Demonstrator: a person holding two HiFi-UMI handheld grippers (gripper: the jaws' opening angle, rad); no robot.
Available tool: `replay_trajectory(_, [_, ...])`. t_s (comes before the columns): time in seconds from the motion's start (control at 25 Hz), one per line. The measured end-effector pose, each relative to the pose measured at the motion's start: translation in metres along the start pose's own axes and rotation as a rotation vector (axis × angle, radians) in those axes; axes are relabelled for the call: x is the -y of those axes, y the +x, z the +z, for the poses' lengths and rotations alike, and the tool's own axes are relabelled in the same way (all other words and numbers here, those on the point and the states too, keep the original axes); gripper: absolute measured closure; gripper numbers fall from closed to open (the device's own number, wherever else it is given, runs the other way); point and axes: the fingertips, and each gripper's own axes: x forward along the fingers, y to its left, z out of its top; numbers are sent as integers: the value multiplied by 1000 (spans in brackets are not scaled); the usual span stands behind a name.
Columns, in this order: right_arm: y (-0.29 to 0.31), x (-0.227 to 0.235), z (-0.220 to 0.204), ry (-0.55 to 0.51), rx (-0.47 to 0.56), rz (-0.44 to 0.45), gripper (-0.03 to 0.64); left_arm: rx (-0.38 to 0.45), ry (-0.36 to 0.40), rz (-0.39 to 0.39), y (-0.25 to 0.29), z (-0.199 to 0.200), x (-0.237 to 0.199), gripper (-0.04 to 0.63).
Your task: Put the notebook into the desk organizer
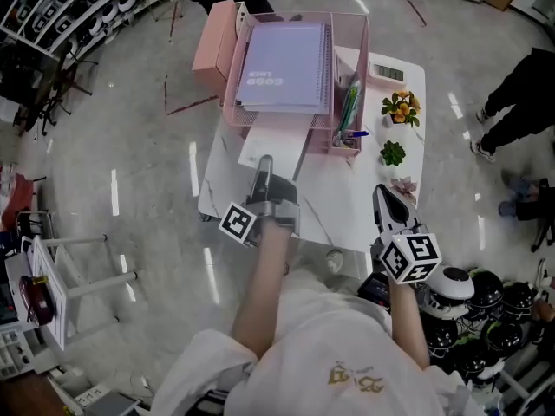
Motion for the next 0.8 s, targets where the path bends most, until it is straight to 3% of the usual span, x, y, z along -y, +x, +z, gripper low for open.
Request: replay_trajectory(0.8, [51,5,-1,22,-53,9,609,21,8,114,33,13,-43,569])
